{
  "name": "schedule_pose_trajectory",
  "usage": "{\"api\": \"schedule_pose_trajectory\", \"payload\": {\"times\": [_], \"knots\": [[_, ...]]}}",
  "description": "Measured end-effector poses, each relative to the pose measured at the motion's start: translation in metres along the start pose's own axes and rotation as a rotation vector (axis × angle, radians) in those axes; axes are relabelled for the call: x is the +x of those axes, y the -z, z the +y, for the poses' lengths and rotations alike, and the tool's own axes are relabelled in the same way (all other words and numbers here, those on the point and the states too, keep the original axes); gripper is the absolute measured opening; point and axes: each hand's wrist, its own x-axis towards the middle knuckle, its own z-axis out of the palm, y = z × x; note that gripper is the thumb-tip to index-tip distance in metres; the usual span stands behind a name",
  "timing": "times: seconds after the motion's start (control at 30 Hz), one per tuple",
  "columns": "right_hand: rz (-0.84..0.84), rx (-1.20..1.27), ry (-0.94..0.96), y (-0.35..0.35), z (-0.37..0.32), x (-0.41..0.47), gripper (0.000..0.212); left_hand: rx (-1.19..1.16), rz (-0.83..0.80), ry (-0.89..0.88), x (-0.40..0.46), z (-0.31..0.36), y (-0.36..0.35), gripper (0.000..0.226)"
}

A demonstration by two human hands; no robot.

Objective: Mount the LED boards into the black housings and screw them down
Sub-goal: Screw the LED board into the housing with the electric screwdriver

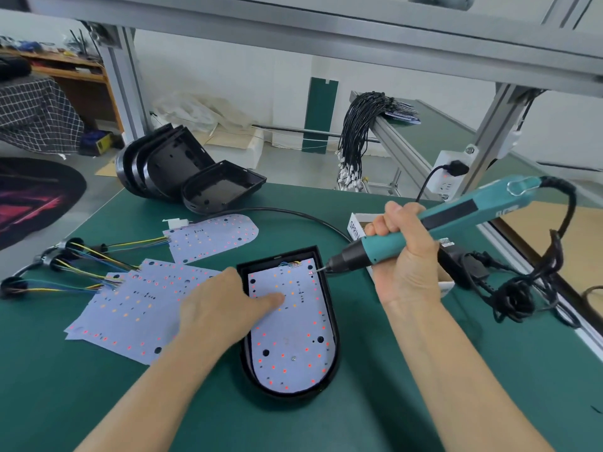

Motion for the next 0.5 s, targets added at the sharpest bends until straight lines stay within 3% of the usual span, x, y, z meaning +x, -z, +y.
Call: {"api": "schedule_pose_trajectory", "payload": {"times": [0.2,0.33,0.5], "knots": [[-0.009,-0.072,-0.011,0.012,0.002,0.012,0.037,-0.461,-0.079,-0.001,0.007,0.017,-0.006,0.057],[0.002,-0.124,-0.033,0.018,0.002,0.015,0.031,-0.566,-0.081,-0.025,0.008,0.016,-0.01,0.04],[-0.007,-0.154,-0.027,0.021,0.006,0.016,0.03,-0.565,-0.092,-0.034,0.008,0.017,-0.011,0.041]]}}
